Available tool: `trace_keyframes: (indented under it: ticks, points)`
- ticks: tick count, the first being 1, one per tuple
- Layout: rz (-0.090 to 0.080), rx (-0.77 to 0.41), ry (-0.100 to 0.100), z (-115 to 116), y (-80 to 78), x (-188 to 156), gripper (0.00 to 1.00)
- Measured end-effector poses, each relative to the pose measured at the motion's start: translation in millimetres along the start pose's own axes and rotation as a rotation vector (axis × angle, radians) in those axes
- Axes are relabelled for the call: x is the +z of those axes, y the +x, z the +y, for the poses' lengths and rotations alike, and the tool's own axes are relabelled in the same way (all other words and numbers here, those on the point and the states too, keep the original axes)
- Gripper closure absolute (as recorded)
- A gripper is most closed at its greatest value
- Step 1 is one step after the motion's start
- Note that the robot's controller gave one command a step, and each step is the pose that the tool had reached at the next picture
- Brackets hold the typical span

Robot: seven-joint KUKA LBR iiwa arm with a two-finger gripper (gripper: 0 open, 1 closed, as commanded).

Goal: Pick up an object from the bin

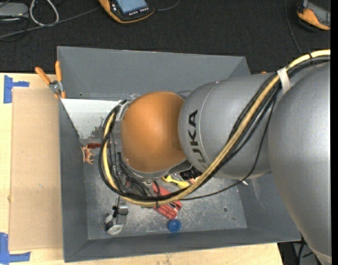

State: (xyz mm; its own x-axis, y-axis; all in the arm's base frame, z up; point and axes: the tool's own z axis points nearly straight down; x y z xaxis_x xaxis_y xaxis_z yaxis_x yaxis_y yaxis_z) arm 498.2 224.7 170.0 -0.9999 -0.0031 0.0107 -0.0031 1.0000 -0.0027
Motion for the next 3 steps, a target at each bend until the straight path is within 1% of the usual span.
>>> trace_keyframes:
  ticks: [1,2,3]
  points:
    - [-0.008,0.006,-0.002,-1,-2.3,-4,0.00]
    - [-0.007,-0.412,0.000,12,9.0,81,0.00]
    - [-0.007,-0.330,-0.001,2,22.0,45,0.00]
